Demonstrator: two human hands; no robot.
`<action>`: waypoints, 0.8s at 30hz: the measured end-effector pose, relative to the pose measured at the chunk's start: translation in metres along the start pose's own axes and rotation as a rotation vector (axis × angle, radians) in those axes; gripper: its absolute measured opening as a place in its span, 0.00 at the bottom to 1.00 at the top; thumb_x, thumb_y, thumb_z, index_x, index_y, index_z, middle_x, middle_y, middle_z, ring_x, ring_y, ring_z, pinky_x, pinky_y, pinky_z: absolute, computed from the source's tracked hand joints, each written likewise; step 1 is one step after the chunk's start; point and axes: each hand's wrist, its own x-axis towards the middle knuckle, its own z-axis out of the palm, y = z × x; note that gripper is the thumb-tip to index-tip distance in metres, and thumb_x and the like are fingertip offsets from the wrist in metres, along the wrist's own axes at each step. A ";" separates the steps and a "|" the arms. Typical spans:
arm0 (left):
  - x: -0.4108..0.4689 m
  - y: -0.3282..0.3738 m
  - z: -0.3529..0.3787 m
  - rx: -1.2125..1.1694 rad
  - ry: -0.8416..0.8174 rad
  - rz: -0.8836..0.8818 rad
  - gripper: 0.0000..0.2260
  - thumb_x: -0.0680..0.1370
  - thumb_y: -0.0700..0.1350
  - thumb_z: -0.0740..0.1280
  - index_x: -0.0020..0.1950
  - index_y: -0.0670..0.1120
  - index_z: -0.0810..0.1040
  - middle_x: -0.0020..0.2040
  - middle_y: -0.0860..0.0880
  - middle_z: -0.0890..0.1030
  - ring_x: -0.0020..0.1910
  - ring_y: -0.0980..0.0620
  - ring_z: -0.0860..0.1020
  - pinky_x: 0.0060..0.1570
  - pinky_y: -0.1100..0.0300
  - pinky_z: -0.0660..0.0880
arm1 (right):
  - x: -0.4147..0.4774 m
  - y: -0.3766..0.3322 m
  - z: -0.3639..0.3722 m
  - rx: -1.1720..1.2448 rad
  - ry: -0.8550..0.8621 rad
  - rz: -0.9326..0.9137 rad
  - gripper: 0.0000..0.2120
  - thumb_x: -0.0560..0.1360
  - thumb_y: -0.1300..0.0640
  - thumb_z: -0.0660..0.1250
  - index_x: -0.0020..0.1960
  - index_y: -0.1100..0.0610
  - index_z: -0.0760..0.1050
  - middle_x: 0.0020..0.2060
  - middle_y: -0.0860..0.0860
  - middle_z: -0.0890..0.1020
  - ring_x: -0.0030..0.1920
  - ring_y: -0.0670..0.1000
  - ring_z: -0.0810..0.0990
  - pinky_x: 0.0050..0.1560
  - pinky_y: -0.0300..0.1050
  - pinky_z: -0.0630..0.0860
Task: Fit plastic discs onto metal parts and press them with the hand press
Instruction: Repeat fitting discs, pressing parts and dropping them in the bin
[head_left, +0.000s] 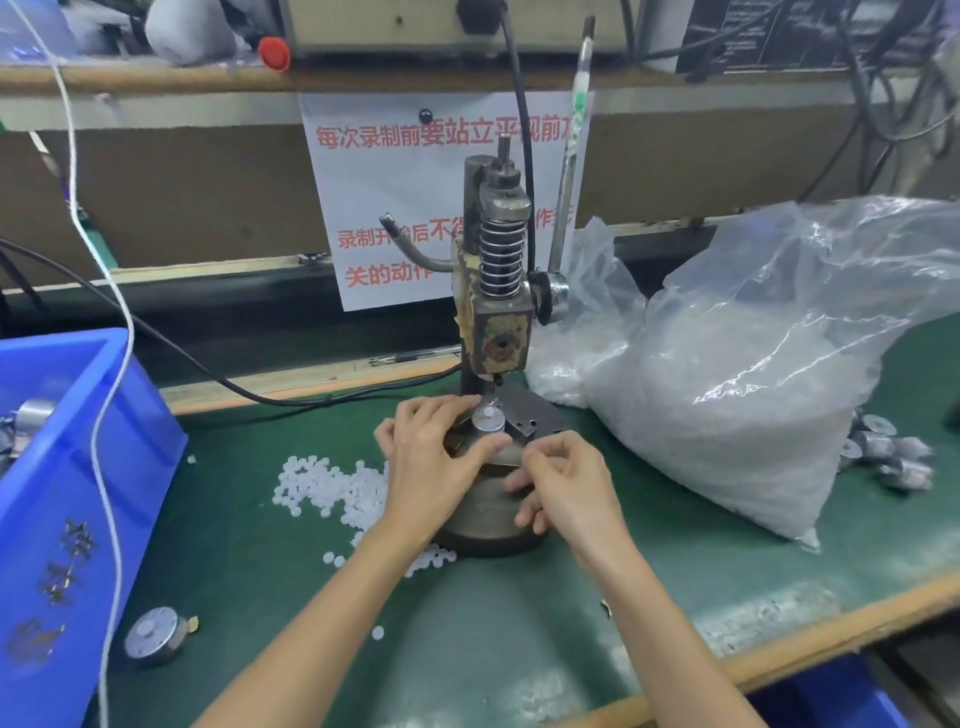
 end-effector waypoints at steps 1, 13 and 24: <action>-0.002 -0.001 0.001 0.004 -0.013 0.010 0.24 0.65 0.68 0.65 0.53 0.54 0.80 0.52 0.61 0.77 0.55 0.57 0.69 0.50 0.61 0.53 | 0.002 -0.002 -0.004 -0.014 0.031 -0.031 0.02 0.76 0.62 0.60 0.45 0.58 0.71 0.28 0.50 0.82 0.19 0.49 0.73 0.20 0.37 0.64; 0.002 -0.002 0.008 -0.137 -0.035 -0.133 0.12 0.69 0.58 0.72 0.51 0.58 0.80 0.50 0.61 0.79 0.54 0.58 0.70 0.50 0.63 0.54 | 0.073 -0.190 -0.027 0.134 0.095 -0.517 0.20 0.79 0.61 0.61 0.70 0.62 0.66 0.60 0.54 0.77 0.36 0.43 0.78 0.34 0.33 0.73; 0.000 -0.003 0.015 -0.060 0.029 -0.090 0.12 0.70 0.56 0.72 0.51 0.55 0.80 0.49 0.62 0.76 0.52 0.61 0.66 0.49 0.63 0.52 | 0.013 -0.097 -0.017 0.347 0.204 -0.949 0.11 0.75 0.66 0.60 0.51 0.52 0.66 0.42 0.45 0.72 0.42 0.42 0.73 0.47 0.42 0.71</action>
